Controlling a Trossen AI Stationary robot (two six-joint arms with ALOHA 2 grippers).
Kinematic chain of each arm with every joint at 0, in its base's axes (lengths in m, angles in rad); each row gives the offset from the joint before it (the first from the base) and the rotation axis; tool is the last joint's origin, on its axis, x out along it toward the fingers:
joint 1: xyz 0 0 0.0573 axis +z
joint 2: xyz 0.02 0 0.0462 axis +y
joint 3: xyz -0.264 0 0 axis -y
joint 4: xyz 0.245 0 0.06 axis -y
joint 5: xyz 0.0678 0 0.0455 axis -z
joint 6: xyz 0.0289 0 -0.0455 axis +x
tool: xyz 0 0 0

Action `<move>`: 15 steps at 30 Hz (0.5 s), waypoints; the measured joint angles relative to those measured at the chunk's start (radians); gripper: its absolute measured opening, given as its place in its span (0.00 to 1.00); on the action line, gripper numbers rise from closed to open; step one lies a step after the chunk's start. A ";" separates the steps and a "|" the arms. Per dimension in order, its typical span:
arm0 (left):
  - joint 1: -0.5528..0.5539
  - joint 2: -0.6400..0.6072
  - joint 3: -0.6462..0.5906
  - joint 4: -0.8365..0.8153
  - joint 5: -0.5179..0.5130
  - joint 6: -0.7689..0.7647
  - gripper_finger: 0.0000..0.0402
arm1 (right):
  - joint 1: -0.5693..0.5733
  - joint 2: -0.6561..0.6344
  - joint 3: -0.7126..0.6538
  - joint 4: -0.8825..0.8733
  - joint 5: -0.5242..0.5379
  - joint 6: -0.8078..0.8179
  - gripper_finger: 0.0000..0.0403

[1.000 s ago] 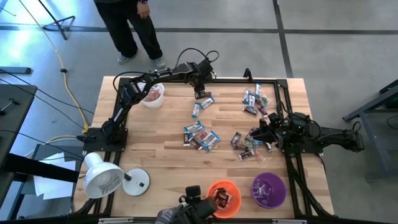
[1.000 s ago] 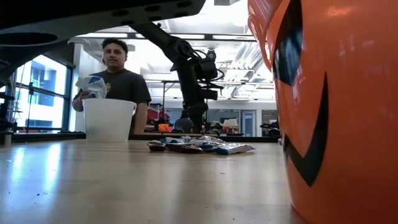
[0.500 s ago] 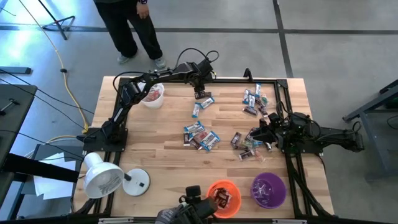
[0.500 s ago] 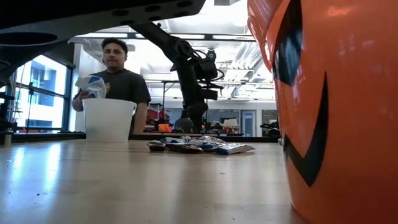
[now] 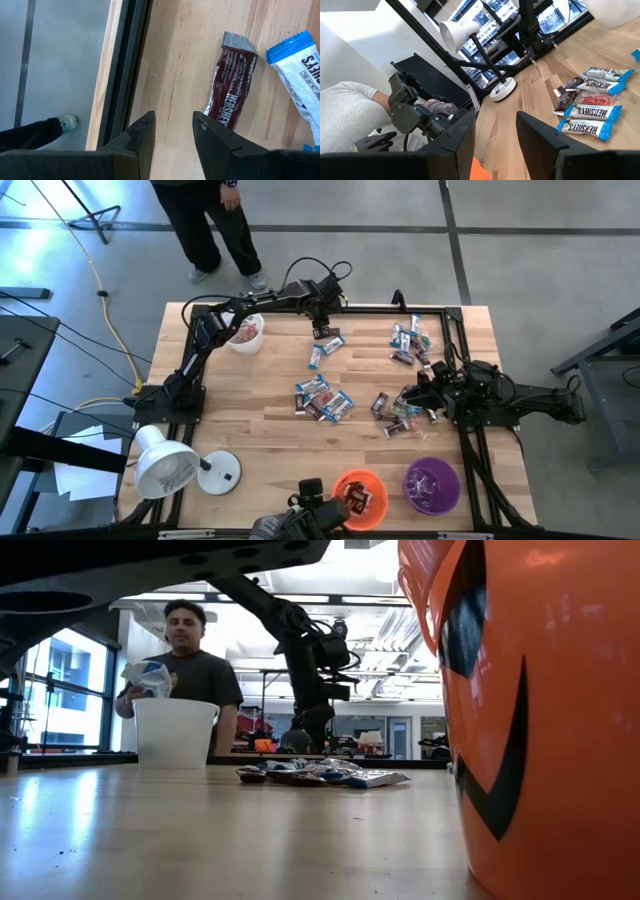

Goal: Organize candy in baskets
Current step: Put the brown chocolate into the orange bucket

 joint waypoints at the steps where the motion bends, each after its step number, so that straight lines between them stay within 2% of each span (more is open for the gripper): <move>1: 0.000 0.000 0.000 0.000 0.000 0.000 0.29 | 0.000 0.000 0.000 0.000 0.000 0.000 0.34; 15: 0.002 0.000 0.000 -0.085 -0.003 0.001 0.29 | 0.000 0.000 0.000 0.000 0.000 0.000 0.34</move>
